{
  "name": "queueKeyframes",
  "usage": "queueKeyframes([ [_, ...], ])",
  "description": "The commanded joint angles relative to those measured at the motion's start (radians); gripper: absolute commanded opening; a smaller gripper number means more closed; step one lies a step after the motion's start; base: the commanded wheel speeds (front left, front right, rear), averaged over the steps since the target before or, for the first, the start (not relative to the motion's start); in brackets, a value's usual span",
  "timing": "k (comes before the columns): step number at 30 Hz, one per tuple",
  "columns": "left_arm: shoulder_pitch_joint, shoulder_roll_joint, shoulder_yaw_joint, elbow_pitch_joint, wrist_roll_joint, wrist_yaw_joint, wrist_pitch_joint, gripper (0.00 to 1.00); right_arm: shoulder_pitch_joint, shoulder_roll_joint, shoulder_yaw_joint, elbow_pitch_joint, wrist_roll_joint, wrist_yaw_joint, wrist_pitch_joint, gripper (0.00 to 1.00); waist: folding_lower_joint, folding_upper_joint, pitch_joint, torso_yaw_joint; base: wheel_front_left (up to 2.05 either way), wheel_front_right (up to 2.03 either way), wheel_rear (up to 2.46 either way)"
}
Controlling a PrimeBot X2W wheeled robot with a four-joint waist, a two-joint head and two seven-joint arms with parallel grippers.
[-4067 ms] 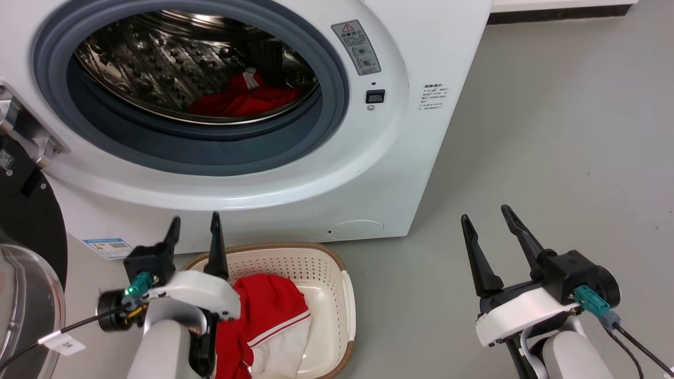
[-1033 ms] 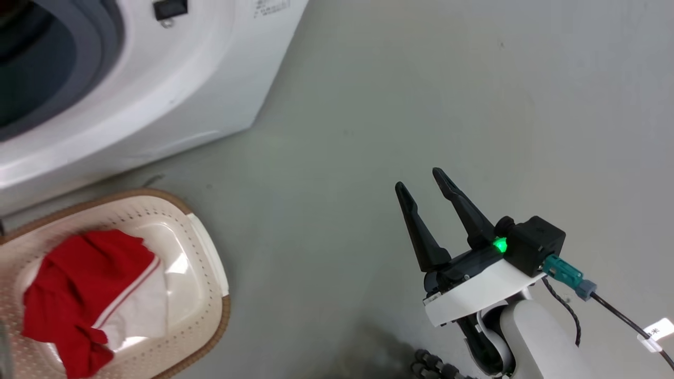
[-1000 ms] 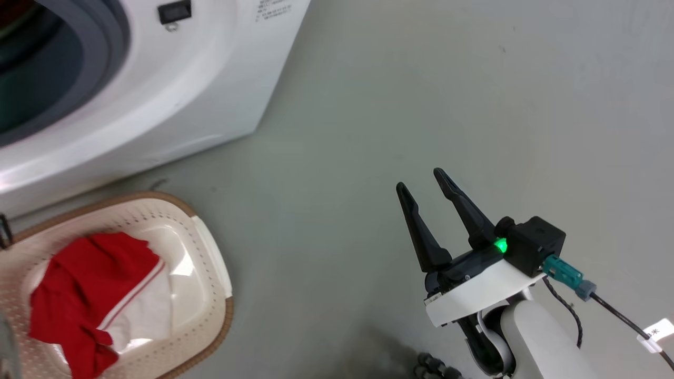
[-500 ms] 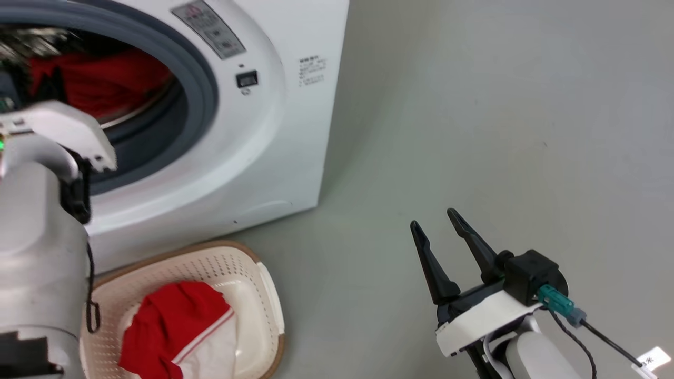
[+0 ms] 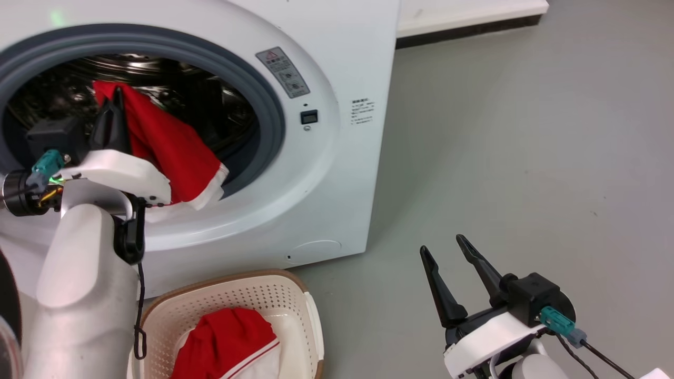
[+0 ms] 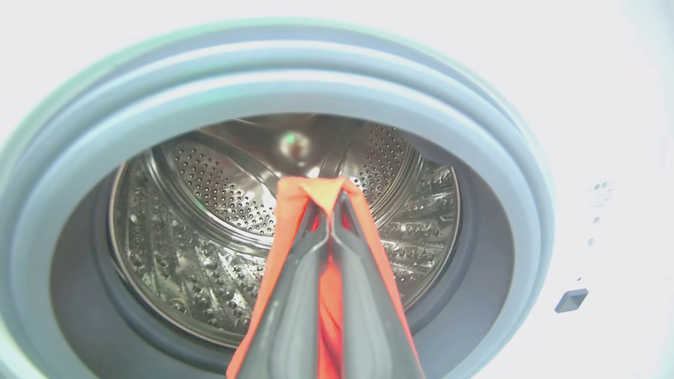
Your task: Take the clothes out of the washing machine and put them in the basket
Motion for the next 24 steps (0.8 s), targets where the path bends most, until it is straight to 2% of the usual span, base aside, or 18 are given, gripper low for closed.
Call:
queueKeyframes([
  [1, 0.032, -0.007, 0.002, -0.046, -0.003, 0.008, -0.006, 0.00, 0.013, -0.001, -0.002, 0.000, -0.004, -0.001, 0.003, 1.00, 0.0002, 0.0000, -0.019, 0.021, 0.00, 0.00, 0.00],
  [7, 0.169, -0.038, -0.011, -0.332, 0.001, 0.033, 0.002, 0.00, 0.037, -0.001, -0.027, -0.014, -0.017, -0.001, 0.014, 1.00, 0.0002, 0.0000, -0.049, 0.064, 0.00, 0.00, 0.00],
  [16, 0.370, -0.065, -0.046, -0.779, 0.013, 0.085, 0.103, 0.00, 0.057, -0.001, -0.043, -0.038, -0.026, -0.001, 0.030, 1.00, 0.0002, 0.0000, -0.064, 0.115, 0.00, 0.00, 0.00],
  [20, 0.465, -0.081, -0.062, -0.882, 0.005, 0.106, 0.137, 0.00, 0.053, -0.001, -0.043, -0.047, -0.026, -0.001, 0.032, 1.00, 0.0002, 0.0000, -0.050, 0.123, 0.00, 0.00, 0.00],
  [24, 0.565, -0.110, -0.074, -0.879, -0.015, 0.121, 0.148, 0.00, 0.055, -0.001, -0.041, -0.047, -0.026, -0.001, 0.034, 1.00, 0.0002, 0.0000, -0.037, 0.127, 0.00, 0.00, 0.00],
])
